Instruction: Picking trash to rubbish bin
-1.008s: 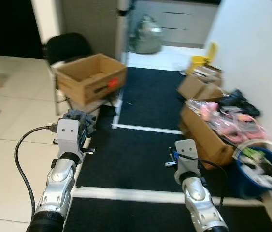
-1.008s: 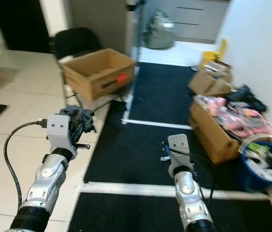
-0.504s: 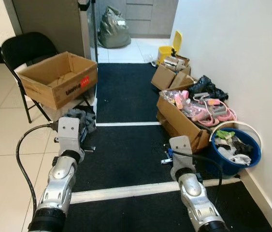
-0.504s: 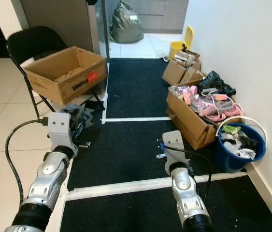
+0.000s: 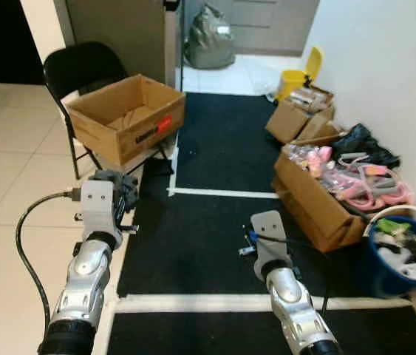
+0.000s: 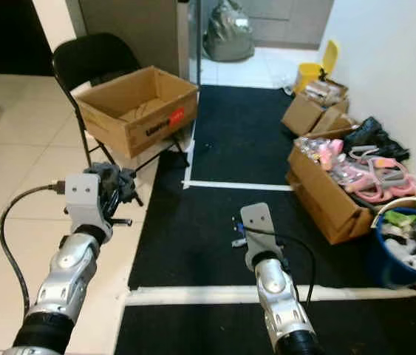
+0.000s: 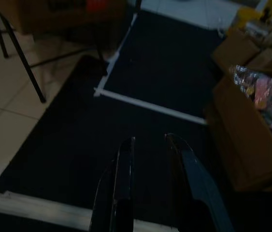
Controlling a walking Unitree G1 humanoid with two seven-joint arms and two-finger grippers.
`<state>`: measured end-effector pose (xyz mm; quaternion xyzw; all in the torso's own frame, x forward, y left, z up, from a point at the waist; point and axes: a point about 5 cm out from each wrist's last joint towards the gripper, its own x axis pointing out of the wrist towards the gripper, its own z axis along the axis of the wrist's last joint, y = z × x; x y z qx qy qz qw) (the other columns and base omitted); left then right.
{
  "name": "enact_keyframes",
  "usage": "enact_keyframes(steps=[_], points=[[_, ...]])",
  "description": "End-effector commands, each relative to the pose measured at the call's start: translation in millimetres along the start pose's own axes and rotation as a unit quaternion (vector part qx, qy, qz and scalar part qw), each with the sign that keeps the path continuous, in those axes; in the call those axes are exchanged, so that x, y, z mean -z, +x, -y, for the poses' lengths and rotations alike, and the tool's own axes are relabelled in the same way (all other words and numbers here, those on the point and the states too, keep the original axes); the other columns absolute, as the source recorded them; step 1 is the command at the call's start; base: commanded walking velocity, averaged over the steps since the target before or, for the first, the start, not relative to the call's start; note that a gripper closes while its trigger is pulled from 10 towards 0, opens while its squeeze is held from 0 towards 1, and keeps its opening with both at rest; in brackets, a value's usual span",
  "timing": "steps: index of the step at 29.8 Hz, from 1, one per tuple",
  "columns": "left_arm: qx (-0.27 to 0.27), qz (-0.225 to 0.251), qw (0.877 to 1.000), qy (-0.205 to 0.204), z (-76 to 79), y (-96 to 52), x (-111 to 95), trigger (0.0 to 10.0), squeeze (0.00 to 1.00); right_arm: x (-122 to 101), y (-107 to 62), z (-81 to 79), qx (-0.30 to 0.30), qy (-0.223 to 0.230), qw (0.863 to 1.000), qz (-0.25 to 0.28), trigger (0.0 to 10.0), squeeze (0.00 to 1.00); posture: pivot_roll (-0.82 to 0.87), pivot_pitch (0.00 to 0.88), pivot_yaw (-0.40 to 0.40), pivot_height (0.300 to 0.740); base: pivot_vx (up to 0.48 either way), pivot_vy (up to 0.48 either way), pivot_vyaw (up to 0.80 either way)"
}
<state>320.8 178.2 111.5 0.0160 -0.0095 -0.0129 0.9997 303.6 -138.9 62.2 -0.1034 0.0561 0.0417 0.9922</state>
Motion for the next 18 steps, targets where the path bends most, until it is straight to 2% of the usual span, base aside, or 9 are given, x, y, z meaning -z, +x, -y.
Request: enact_keyframes(steps=[1,4,18], points=[[0.007,-0.006,1.0,0.003,1.7,-0.7,1.9,10.0,0.0,0.8,-0.2,2.4,0.008,0.001,1.0,0.0,10.0,0.0,-0.01,0.086,0.008,0.74,0.337,0.0,0.0],[0.009,-0.009,1.0,0.004,1.4,0.0,3.2,10.0,0.0,0.2,1.0,3.4,0.019,0.015,1.0,0.004,10.0,0.0,0.0,0.084,0.018,0.74,0.337,0.0,0.0],[0.024,-0.01,1.0,0.003,6.0,7.0,0.0,10.0,0.0,-4.1,6.2,3.5,0.025,0.017,0.999,0.013,10.0,0.0,-0.01,0.076,0.021,0.74,0.34,0.0,0.0]])
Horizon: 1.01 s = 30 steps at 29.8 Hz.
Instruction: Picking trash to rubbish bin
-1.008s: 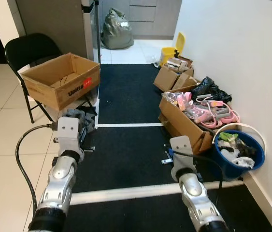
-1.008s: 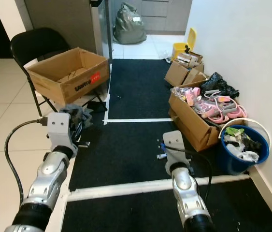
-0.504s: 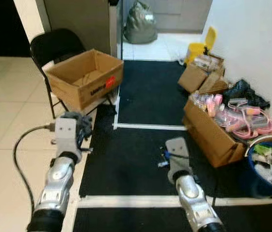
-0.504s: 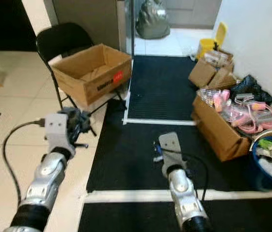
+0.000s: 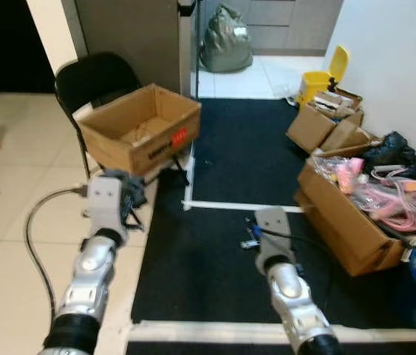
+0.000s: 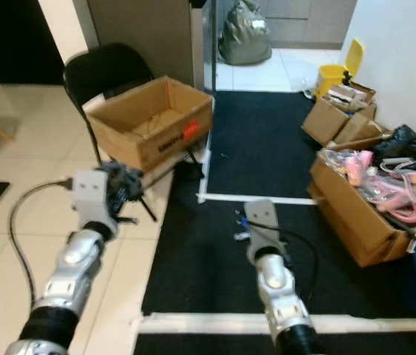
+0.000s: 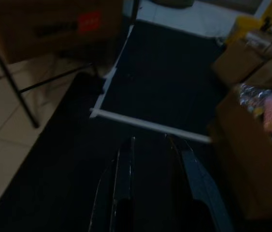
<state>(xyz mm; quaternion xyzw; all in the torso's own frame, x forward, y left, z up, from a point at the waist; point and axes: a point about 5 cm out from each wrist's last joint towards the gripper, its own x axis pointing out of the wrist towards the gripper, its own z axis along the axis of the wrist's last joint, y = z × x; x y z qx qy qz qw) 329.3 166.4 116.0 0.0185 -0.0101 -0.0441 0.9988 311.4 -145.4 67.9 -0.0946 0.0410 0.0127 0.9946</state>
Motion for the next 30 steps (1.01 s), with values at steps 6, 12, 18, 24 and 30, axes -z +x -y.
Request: enact_keyframes(steps=[6,12,18,24,30], points=[[-0.01,-0.011,1.0,0.0,-6.4,-1.5,5.1,10.0,0.0,3.2,0.8,-3.3,-0.003,0.027,1.0,-0.012,10.0,0.0,0.0,0.076,0.018,0.74,0.339,0.0,-0.27],[-0.01,-0.011,1.0,0.001,-6.5,-1.3,4.6,10.0,0.0,4.1,0.8,-1.1,0.003,0.024,1.0,-0.014,10.0,0.0,-0.01,0.075,0.019,0.74,0.338,0.0,-0.8],[-0.009,-0.01,1.0,0.001,-6.5,-1.3,4.2,10.0,0.0,5.1,0.4,-0.6,0.005,0.026,1.0,-0.016,10.0,0.0,0.0,0.076,0.02,0.74,0.337,0.0,-0.8],[-0.009,-0.012,1.0,0.002,-7.2,-1.4,4.6,10.0,0.0,7.2,-0.3,-0.2,0.007,0.032,0.999,-0.022,10.0,0.0,0.0,0.079,0.021,0.74,0.33,0.0,-0.4],[-0.009,-0.014,1.0,0.003,-7.3,-1.7,5.0,10.0,0.0,8.7,-1.1,0.6,0.009,0.027,0.999,-0.022,10.0,0.0,0.0,0.08,0.021,0.74,0.333,0.0,0.0]])
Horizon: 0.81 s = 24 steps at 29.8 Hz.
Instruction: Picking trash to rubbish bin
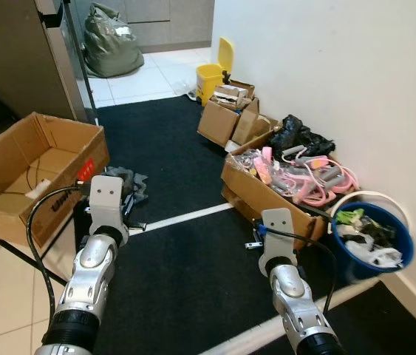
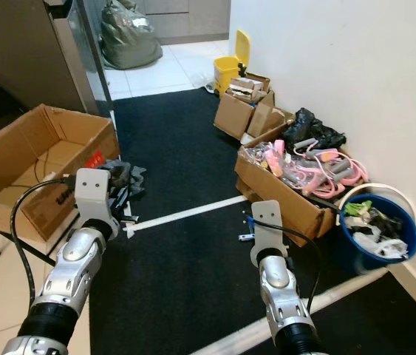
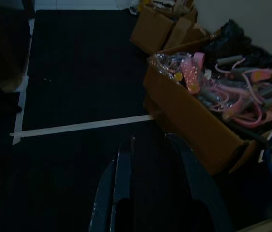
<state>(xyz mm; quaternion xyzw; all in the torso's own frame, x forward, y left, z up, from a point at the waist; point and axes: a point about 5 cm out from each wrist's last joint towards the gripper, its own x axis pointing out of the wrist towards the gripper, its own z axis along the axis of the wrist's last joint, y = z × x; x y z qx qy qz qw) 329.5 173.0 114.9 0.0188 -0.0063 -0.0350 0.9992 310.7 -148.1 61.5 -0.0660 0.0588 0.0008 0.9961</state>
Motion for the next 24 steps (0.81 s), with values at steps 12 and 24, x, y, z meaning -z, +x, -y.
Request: enact_keyframes(steps=[12,24], points=[[-0.005,-0.009,1.0,0.004,-3.5,-3.7,3.9,10.0,0.0,4.7,-1.8,-1.0,-0.001,-0.005,1.0,-0.01,10.0,0.0,0.0,0.077,0.009,0.74,0.33,0.0,0.0],[-0.003,-0.012,1.0,0.006,-3.8,-4.0,5.0,10.0,0.0,5.3,-1.5,0.2,0.005,0.0,1.0,-0.013,10.0,0.0,0.01,0.077,0.017,0.74,0.33,0.0,0.0]])
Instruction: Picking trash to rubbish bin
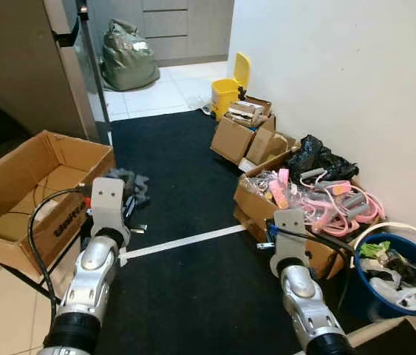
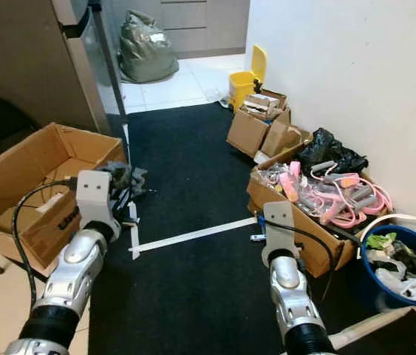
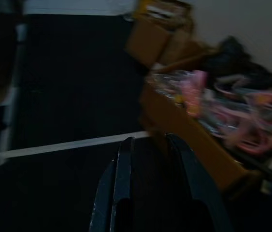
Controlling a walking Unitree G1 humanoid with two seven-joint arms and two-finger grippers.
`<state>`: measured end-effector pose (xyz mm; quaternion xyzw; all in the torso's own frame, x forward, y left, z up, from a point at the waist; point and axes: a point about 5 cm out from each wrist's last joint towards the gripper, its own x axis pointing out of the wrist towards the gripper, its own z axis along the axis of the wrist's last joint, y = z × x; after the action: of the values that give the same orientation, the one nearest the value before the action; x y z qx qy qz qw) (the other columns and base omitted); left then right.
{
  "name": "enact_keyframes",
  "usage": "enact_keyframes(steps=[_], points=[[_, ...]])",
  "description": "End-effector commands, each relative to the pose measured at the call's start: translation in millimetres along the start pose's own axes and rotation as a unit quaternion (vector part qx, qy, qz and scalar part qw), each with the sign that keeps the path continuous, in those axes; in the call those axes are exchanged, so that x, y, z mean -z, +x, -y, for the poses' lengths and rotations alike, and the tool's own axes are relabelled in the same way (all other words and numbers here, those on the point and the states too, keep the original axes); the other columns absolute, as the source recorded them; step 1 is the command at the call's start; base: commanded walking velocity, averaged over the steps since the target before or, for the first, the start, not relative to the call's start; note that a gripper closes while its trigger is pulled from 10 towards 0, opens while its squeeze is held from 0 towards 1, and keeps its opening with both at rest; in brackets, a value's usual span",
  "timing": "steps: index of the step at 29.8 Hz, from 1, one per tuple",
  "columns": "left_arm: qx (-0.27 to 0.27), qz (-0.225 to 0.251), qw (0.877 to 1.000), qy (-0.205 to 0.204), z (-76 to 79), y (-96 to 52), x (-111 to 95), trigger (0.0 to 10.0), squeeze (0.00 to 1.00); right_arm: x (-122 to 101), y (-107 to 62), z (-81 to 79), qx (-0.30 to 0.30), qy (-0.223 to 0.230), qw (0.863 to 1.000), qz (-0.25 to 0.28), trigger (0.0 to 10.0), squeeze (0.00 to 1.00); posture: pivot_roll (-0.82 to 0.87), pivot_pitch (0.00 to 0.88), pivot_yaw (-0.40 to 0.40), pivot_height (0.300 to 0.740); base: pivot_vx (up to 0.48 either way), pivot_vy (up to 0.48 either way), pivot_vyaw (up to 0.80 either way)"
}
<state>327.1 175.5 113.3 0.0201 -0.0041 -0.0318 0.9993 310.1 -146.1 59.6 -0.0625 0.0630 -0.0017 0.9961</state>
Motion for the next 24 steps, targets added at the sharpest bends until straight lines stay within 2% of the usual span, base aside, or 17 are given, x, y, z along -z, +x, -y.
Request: enact_keyframes(steps=[1,24], points=[[0.0,-0.01,1.0,0.005,-1.6,-1.4,3.3,10.0,0.0,3.7,-1.3,1.8,0.002,-0.004,1.0,-0.008,10.0,0.0,0.01,0.077,0.018,0.74,0.33,0.0,0.0],[-0.002,-0.009,1.0,0.004,-1.6,-1.9,3.3,10.0,0.0,3.5,0.3,1.4,0.0,-0.014,1.0,-0.011,10.0,0.0,0.01,0.075,0.016,0.74,0.328,0.0,0.0]])
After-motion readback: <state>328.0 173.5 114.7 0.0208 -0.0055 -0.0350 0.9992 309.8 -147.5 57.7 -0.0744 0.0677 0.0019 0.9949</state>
